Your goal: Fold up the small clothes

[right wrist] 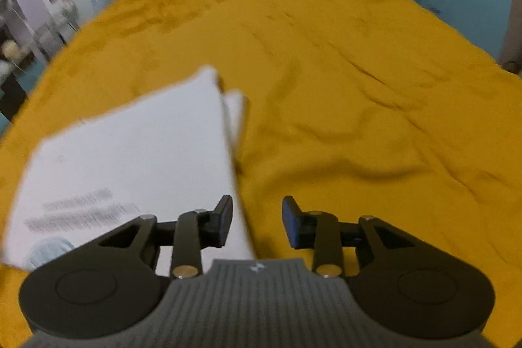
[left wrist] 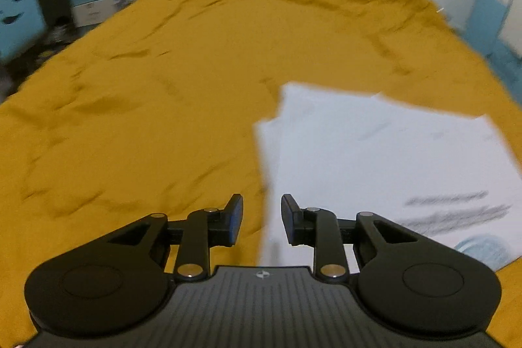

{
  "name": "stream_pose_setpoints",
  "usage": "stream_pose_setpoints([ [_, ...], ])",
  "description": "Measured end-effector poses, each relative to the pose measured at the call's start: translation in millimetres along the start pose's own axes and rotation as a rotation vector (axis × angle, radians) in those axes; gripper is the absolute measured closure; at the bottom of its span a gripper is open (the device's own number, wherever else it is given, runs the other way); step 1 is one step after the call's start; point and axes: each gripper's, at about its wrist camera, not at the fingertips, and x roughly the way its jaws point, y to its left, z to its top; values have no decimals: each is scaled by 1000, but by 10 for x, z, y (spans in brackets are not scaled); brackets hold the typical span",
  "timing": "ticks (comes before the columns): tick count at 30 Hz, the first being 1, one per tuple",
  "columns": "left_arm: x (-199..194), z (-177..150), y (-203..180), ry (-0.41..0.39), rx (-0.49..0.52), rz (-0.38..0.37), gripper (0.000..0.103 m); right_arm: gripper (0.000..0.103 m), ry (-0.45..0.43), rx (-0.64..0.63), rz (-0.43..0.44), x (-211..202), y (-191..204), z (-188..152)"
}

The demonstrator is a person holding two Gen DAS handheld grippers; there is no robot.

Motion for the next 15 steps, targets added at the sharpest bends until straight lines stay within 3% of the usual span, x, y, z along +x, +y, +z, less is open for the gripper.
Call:
stream_pose_setpoints([
  [5, 309, 222, -482, -24, 43, -123, 71, 54, -41, 93, 136, 271, 48, 244],
  [10, 819, 353, -894, -1, 50, -233, 71, 54, -42, 124, 144, 726, 49, 401],
  [15, 1292, 524, -1273, 18, 71, -289, 71, 55, -33, 127, 139, 1115, -21, 502],
])
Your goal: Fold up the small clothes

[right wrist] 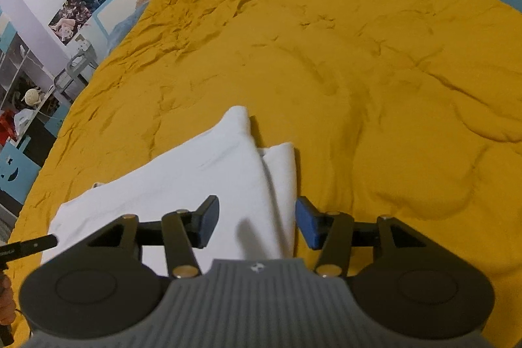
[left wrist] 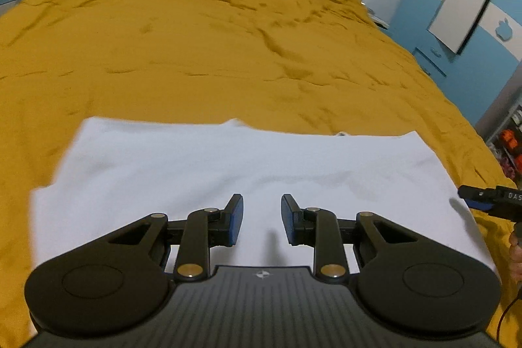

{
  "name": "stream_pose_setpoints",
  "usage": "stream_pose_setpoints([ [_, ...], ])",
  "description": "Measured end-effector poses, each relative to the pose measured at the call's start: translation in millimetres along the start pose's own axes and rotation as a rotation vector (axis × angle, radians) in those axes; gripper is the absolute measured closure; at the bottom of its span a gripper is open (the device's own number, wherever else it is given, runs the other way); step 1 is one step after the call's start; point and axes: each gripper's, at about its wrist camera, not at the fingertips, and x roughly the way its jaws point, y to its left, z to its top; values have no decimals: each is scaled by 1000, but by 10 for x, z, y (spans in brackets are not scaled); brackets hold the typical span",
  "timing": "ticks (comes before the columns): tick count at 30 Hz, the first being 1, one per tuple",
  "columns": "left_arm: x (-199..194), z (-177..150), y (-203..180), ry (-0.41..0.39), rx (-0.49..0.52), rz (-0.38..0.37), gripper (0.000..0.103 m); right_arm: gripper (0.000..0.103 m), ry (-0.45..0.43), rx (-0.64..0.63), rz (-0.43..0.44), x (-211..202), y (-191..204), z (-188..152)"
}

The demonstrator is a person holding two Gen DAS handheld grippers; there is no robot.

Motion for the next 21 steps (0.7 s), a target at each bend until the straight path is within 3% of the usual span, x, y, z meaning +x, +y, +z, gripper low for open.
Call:
stream_pose_setpoints([
  [6, 559, 157, -245, 29, 46, -44, 71, 60, -1, 82, 46, 321, -287, 58],
  [9, 798, 180, -337, 37, 76, -10, 72, 62, -9, 119, 89, 389, -368, 39],
  [13, 1018, 192, -393, 44, 87, 37, 72, 75, -6, 137, 123, 493, -407, 36],
  [18, 966, 165, -490, 4, 120, 82, 72, 94, -9, 143, 134, 557, -362, 37],
  [21, 753, 205, -502, -9, 124, 90, 72, 97, -37, 102, 114, 451, -216, 69],
])
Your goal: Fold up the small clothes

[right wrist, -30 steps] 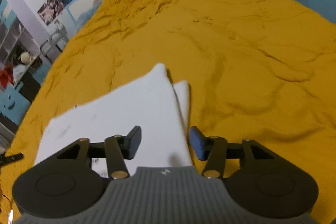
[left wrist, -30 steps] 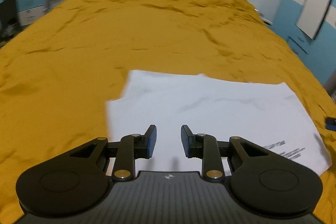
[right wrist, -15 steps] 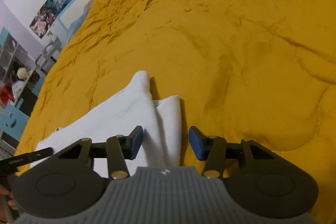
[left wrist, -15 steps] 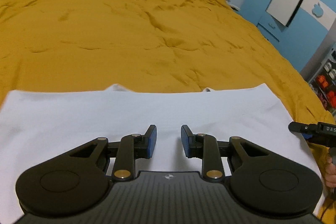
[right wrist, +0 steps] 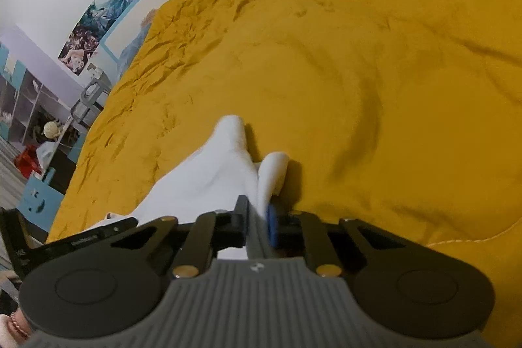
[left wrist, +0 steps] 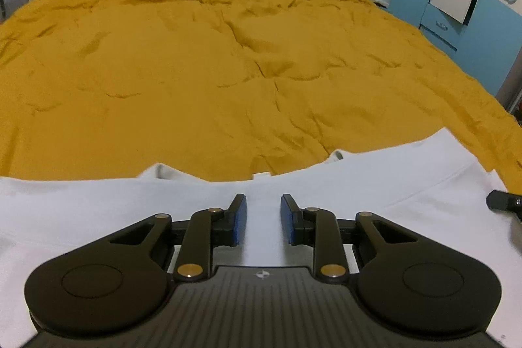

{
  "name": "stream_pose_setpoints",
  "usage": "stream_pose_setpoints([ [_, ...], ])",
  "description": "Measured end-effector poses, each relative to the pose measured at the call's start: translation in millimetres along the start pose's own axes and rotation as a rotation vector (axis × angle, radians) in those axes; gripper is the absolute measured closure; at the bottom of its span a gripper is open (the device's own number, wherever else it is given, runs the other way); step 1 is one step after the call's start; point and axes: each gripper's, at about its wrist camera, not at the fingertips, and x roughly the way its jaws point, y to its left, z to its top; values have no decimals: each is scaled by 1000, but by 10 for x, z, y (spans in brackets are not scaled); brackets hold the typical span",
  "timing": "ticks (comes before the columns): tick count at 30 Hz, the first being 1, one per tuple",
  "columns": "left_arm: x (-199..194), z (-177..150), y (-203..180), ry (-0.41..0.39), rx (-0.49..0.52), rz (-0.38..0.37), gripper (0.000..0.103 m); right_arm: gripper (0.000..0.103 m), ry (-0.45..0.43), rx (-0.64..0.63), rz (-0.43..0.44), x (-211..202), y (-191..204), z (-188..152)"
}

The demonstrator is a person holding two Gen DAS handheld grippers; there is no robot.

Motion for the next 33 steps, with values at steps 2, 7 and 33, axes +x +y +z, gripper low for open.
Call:
stream_pose_setpoints([
  [2, -218, 50, 28, -14, 28, 7, 72, 98, -14, -14, 13, -91, 115, 37],
  [7, -829, 145, 226, -47, 35, 52, 72, 99, -45, -47, 40, -324, 602, 122],
  [33, -2096, -949, 2203, -29, -445, 84, 72, 100, 119, -256, 168, 746, 4038, -1101],
])
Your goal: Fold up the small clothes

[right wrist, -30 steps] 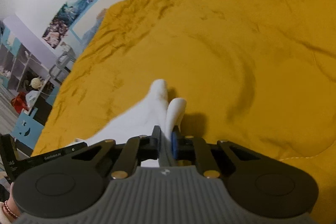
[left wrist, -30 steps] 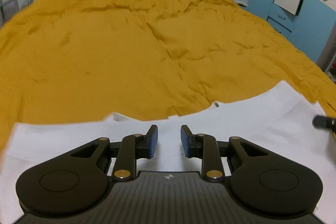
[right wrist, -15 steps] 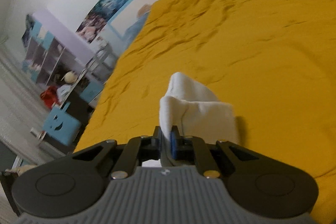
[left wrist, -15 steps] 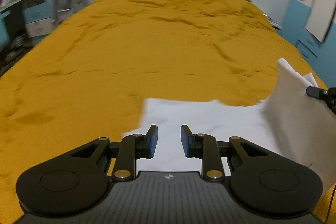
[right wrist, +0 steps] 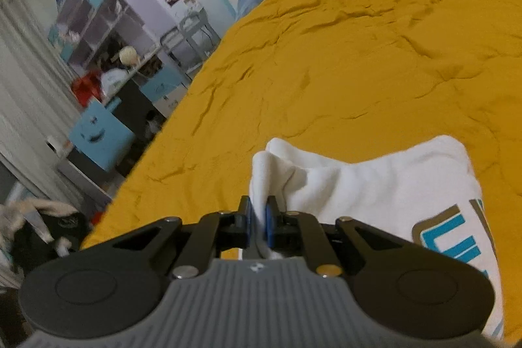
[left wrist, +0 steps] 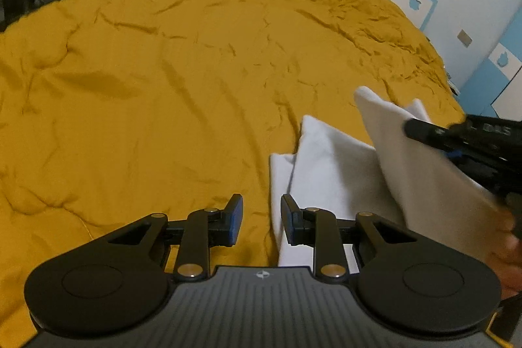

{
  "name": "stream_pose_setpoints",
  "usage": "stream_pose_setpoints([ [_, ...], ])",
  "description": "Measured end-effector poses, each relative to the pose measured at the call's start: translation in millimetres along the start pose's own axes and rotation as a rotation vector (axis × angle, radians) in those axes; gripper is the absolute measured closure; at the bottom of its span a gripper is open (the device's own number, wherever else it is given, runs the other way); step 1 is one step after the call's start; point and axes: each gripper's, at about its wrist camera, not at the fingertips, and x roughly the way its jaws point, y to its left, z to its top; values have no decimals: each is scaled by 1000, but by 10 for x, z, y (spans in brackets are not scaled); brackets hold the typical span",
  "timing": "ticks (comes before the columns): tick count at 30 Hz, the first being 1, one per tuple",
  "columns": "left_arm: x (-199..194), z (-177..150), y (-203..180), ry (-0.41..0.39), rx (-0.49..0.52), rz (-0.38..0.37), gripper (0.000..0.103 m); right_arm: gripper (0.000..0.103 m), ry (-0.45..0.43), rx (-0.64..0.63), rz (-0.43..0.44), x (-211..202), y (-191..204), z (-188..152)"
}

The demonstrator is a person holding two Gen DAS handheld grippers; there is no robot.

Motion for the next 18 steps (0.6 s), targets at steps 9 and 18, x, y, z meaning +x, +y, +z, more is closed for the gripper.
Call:
stream_pose_setpoints([
  [9, 115, -105, 179, 22, -36, -22, 72, 99, 143, -66, -34, 793, 172, -328],
  [18, -165, -78, 148, 7, -63, -50, 68, 76, 218, -132, 9, 696, 371, -366],
])
